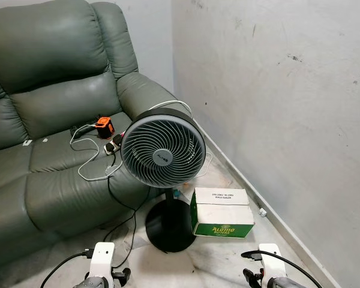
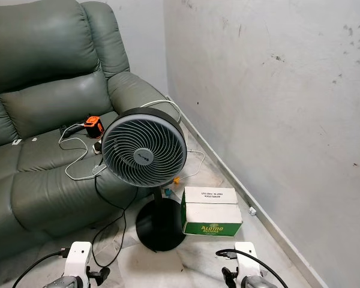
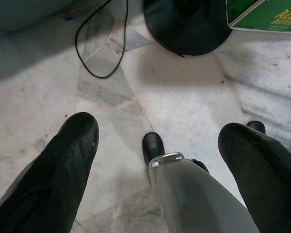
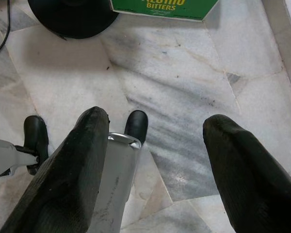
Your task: Hang keys on a hook
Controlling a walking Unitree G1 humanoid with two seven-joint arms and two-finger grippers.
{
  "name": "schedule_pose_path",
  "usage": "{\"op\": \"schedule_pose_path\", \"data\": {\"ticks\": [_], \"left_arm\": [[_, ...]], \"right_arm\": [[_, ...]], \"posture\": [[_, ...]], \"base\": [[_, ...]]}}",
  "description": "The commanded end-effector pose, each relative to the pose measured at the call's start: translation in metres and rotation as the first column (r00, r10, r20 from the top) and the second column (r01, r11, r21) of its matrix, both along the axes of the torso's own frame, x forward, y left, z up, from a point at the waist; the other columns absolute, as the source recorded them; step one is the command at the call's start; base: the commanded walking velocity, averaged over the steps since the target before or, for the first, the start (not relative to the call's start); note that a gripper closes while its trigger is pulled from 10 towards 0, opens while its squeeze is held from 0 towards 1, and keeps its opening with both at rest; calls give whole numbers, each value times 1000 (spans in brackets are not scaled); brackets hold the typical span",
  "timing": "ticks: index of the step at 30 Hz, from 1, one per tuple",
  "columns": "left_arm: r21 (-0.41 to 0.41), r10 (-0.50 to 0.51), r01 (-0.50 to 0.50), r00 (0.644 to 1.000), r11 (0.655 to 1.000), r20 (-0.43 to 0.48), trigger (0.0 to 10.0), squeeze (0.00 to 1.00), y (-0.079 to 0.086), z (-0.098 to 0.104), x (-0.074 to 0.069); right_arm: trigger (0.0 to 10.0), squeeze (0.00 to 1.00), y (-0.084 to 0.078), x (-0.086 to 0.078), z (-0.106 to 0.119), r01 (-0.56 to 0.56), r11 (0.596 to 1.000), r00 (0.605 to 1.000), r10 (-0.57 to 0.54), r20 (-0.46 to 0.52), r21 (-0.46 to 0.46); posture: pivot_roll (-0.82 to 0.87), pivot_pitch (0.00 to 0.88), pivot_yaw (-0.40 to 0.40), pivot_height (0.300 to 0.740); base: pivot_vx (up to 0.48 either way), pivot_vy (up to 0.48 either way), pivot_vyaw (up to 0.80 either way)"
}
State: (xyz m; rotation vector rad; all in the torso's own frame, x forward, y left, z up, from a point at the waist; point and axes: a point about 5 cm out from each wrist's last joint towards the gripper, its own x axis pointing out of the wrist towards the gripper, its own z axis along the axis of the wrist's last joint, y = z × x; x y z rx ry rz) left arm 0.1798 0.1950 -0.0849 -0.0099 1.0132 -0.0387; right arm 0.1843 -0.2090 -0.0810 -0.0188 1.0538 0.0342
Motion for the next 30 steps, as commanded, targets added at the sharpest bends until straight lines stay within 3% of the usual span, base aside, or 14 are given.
{"op": "schedule_pose_path", "data": {"ticks": [1, 3, 4, 7, 11, 13, 19, 30], "left_arm": [[191, 421, -399, 902, 897, -92, 10000, 0, 170, 27, -146], [198, 415, -392, 906, 898, -89, 10000, 0, 171, 28, -144], [182, 434, -418, 898, 890, -63, 10000, 0, 171, 28, -143], [198, 398, -376, 914, 905, -79, 10000, 0, 171, 28, -142], [199, 384, -362, 920, 911, -82, 10000, 0, 170, 28, -141], [189, 370, -351, 926, 917, -77, 10000, 0, 170, 28, -139], [226, 316, -286, 942, 931, -112, 10000, 0, 170, 28, -140], [228, 306, -274, 944, 935, -124, 10000, 0, 170, 28, -140]], "right_arm": [[10000, 0, -3, 105, 71, 136, 991, 952, -130, 277, -4], [10000, 0, 4, 93, 59, 37, 997, 968, -20, 250, -62], [10000, 0, 6, 78, 46, 65, 997, 980, -55, 190, -46], [10000, 0, 7, 67, 38, 68, 997, 985, -61, 161, -43], [10000, 0, 18, 75, 42, 50, 999, 979, -48, 200, -1], [10000, 0, 28, 84, 48, -32, 999, 973, 35, 229, -16], [10000, 0, 24, 80, 45, -38, 998, 977, 50, 209, -60], [10000, 0, 20, 75, 41, -29, 997, 981, 42, 187, -70]], "posture": [[91, 0, 4, 740], [76, 0, 9, 740], [71, 0, 10, 740], [83, 0, -1, 740], [85, 0, -11, 740], [73, 0, -15, 740], [83, 0, -26, 740], [83, 0, -27, 740]], "base": [[0, 0, 0], [0, 0, 0], [0, 0, 0], [0, 0, 0], [0, 0, 0], [0, 0, 0], [0, 0, 0], [0, 0, 0]]}}
